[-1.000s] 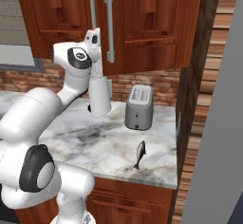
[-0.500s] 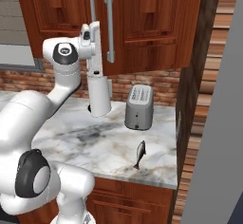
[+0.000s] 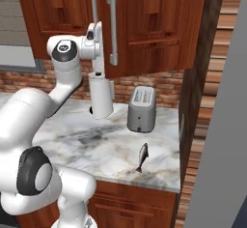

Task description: Retrieve the tupperware from the cabinet, then place the raw meat into the tupperware to avoid contamination.

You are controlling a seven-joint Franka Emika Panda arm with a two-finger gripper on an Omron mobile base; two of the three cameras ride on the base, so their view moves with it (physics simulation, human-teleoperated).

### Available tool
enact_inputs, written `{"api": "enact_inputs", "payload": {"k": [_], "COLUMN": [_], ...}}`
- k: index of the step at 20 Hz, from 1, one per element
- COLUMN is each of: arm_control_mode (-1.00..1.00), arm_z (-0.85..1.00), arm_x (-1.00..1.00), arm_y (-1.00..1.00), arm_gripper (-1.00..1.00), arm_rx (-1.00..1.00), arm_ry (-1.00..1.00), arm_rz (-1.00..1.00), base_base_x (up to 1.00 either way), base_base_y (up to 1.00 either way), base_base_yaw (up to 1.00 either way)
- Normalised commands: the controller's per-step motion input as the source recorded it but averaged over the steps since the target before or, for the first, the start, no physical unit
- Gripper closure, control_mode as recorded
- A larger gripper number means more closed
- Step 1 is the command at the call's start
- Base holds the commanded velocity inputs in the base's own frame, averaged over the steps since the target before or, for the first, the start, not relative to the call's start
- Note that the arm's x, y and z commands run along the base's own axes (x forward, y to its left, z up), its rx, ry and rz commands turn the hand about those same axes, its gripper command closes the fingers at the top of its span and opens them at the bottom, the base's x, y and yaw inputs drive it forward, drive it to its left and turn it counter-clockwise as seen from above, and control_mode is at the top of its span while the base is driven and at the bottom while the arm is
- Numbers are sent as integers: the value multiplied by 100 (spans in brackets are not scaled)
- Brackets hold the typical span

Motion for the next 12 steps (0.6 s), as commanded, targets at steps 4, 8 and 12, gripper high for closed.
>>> {"api": "enact_inputs", "payload": {"k": [4, 8, 12], "arm_control_mode": [-100, -100, -100], "arm_z": [0, -2, -15], "arm_x": [-43, -31, -12], "arm_y": [-97, -100, -100], "arm_gripper": [-100, -100, -100], "arm_rx": [18, 20, 21], "arm_ry": [-6, -3, 0], "arm_rz": [0, 0, 0], "base_base_x": [0, 0, 0], "base_base_y": [0, 0, 0], "base_base_yaw": [0, 0, 0]}}
